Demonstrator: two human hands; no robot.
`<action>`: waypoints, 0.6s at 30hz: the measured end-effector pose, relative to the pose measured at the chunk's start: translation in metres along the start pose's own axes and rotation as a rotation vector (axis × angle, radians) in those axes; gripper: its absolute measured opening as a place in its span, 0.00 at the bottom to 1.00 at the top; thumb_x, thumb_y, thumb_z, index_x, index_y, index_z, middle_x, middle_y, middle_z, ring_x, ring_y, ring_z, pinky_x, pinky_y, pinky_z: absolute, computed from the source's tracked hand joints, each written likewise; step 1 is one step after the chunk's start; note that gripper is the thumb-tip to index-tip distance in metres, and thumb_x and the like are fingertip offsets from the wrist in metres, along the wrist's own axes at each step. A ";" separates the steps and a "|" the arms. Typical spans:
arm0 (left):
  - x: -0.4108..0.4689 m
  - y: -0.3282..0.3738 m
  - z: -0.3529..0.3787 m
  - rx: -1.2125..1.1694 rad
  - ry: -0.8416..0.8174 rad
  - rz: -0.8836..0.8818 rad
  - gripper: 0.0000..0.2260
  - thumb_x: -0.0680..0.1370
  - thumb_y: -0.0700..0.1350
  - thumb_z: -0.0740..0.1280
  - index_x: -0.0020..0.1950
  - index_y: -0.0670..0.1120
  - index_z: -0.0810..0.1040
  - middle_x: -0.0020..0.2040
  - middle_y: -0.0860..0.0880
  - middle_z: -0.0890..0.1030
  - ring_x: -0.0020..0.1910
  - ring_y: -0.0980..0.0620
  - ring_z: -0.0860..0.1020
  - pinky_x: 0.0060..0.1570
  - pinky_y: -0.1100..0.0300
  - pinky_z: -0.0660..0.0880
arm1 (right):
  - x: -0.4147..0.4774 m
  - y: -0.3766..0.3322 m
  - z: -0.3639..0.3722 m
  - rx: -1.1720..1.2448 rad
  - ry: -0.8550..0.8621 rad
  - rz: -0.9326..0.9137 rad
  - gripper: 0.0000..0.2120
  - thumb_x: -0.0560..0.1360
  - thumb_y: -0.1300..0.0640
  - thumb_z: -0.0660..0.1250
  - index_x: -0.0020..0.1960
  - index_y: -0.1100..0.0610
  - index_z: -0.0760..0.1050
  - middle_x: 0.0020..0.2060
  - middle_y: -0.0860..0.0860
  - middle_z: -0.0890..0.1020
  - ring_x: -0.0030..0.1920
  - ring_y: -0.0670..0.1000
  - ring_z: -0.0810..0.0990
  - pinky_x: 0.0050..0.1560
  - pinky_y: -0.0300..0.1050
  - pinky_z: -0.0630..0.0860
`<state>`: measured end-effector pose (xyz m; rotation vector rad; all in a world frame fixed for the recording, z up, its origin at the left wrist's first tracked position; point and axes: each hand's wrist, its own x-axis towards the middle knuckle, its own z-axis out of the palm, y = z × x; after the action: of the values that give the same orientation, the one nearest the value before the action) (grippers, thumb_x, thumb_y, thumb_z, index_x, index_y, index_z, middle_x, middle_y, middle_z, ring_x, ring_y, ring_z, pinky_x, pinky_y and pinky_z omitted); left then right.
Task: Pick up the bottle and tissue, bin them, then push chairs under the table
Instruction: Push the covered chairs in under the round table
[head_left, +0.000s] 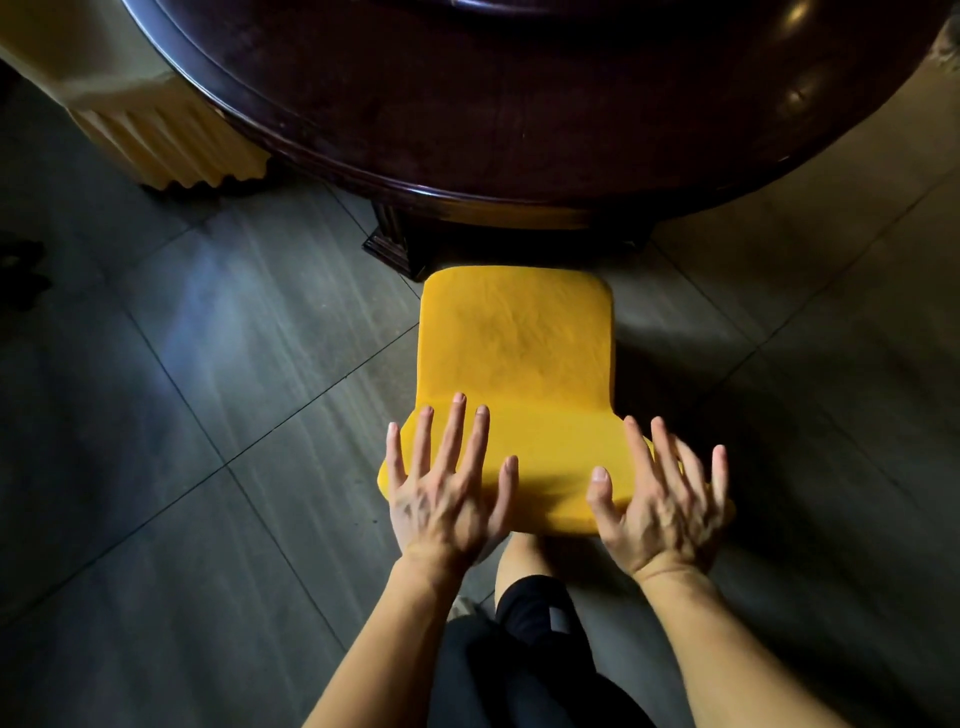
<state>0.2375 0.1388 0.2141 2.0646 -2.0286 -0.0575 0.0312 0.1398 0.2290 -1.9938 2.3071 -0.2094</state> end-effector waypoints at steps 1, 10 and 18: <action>0.001 0.001 0.000 -0.007 0.013 0.013 0.27 0.80 0.63 0.58 0.74 0.51 0.74 0.76 0.47 0.72 0.75 0.40 0.70 0.74 0.36 0.59 | 0.002 0.000 -0.001 0.003 0.002 0.003 0.37 0.75 0.37 0.53 0.72 0.58 0.77 0.70 0.63 0.78 0.67 0.64 0.79 0.77 0.69 0.58; 0.035 0.012 0.000 -0.061 0.032 0.025 0.26 0.80 0.64 0.58 0.72 0.52 0.76 0.76 0.48 0.71 0.75 0.41 0.69 0.75 0.37 0.58 | 0.035 0.007 -0.002 0.062 -0.078 0.025 0.39 0.74 0.35 0.50 0.74 0.57 0.75 0.70 0.62 0.79 0.66 0.63 0.80 0.78 0.62 0.59; 0.140 -0.008 0.016 0.048 -0.026 0.033 0.30 0.81 0.68 0.49 0.74 0.55 0.73 0.78 0.48 0.68 0.78 0.42 0.64 0.76 0.33 0.51 | 0.113 -0.030 0.008 0.109 -0.001 0.078 0.38 0.74 0.36 0.52 0.76 0.55 0.74 0.70 0.61 0.79 0.68 0.61 0.79 0.79 0.63 0.56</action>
<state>0.2467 -0.0023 0.2172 2.0688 -2.0988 -0.0301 0.0453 0.0230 0.2287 -1.8492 2.3138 -0.3206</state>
